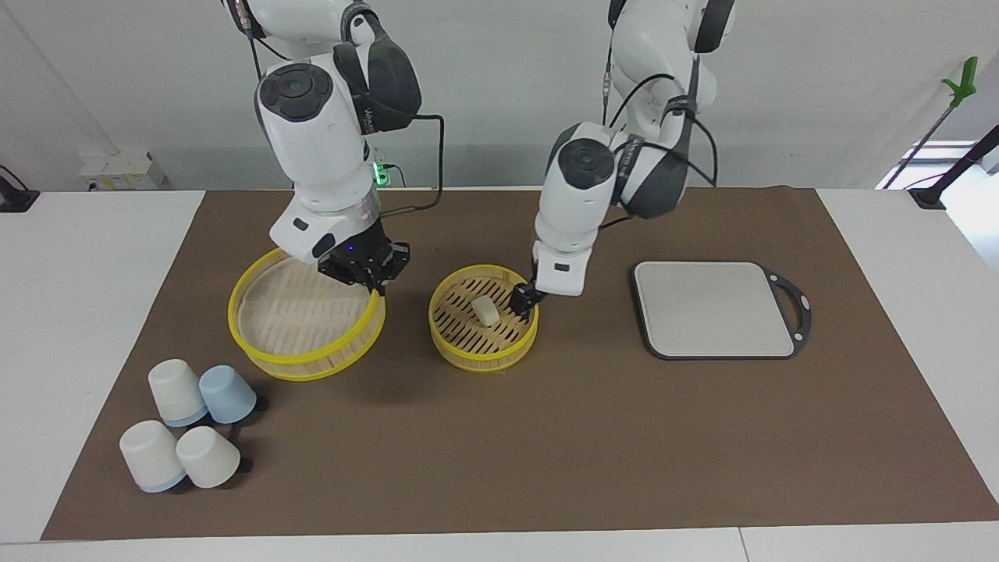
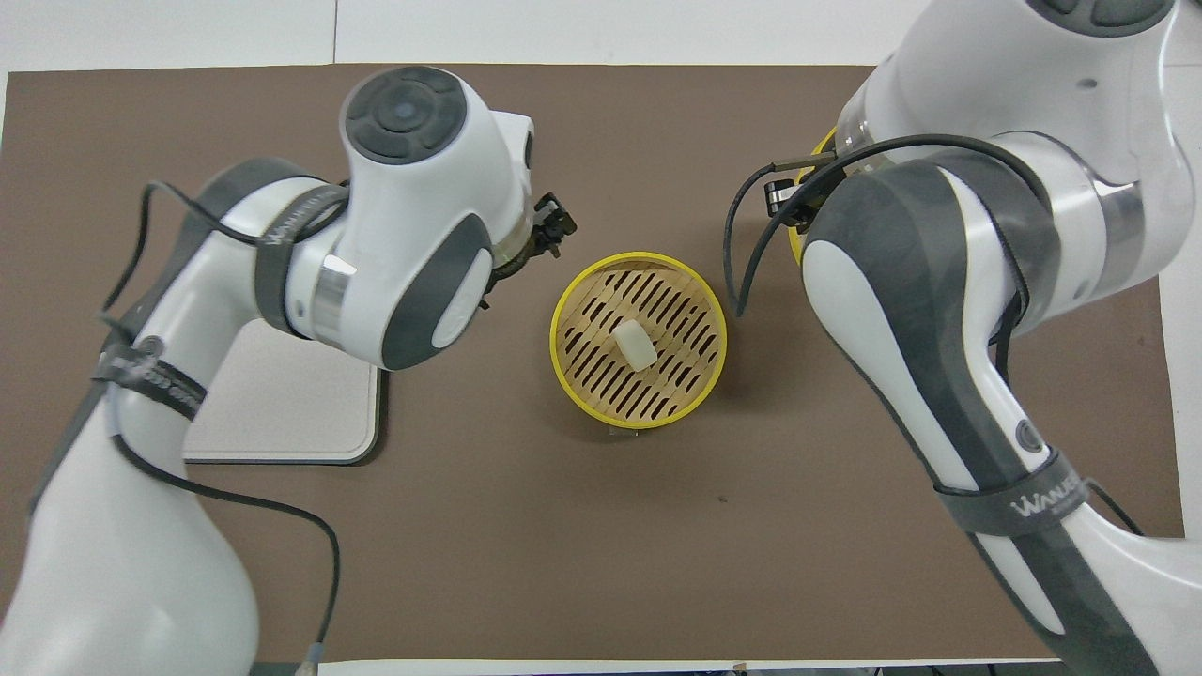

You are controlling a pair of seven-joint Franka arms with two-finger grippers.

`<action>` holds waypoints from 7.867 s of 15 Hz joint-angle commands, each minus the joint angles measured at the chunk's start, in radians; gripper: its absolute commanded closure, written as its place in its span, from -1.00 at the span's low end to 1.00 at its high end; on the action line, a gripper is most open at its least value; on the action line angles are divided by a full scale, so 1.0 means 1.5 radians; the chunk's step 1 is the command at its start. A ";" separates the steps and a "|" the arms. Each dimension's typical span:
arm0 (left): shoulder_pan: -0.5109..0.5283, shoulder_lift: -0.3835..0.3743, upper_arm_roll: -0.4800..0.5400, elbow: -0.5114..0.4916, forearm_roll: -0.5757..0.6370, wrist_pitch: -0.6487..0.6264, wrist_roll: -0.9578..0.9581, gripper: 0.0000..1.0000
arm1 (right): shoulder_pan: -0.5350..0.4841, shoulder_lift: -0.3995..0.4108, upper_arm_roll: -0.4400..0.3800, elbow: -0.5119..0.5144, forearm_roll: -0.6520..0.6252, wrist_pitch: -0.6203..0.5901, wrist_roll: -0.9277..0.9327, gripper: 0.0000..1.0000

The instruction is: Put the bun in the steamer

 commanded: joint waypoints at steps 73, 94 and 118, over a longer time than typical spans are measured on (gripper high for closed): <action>0.372 -0.255 -0.069 -0.159 0.054 -0.145 0.679 -1.00 | 0.171 0.025 -0.009 -0.029 -0.013 0.123 0.289 -1.00; 0.373 -0.254 -0.066 -0.166 0.077 -0.097 0.683 -1.00 | -0.201 -0.193 -0.011 -0.193 -0.013 -0.071 -0.139 -1.00; 0.381 -0.259 -0.066 -0.165 0.077 -0.105 0.679 -1.00 | -0.216 -0.215 -0.011 -0.230 -0.022 -0.033 -0.179 -1.00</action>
